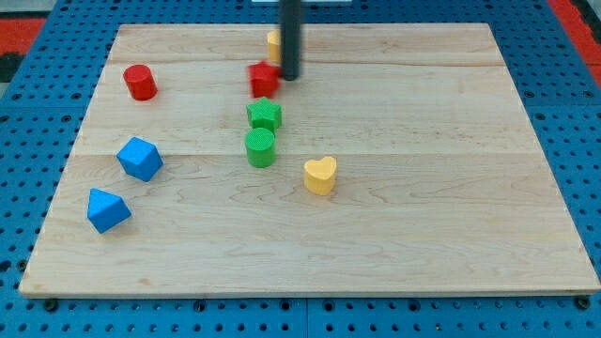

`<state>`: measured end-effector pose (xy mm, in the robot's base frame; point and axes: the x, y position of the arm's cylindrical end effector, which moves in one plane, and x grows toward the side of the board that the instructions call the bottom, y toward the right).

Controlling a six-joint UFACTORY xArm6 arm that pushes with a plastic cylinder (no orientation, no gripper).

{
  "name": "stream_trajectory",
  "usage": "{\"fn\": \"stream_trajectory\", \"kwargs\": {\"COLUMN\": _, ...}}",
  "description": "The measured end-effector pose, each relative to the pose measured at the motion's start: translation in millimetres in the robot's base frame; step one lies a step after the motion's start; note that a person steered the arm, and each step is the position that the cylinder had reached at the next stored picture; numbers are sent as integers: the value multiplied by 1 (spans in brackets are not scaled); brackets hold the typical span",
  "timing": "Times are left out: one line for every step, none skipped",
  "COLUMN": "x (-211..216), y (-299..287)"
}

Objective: Move the red star and the blue cube vertically to each other

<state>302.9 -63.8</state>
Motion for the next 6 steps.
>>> {"fn": "stream_trajectory", "kwargs": {"x": 0, "y": -110}}
{"fn": "stream_trajectory", "kwargs": {"x": 7, "y": -128}}
{"fn": "stream_trajectory", "kwargs": {"x": -14, "y": -99}}
{"fn": "stream_trajectory", "kwargs": {"x": -21, "y": -40}}
{"fn": "stream_trajectory", "kwargs": {"x": 36, "y": -58}}
{"fn": "stream_trajectory", "kwargs": {"x": 37, "y": -106}}
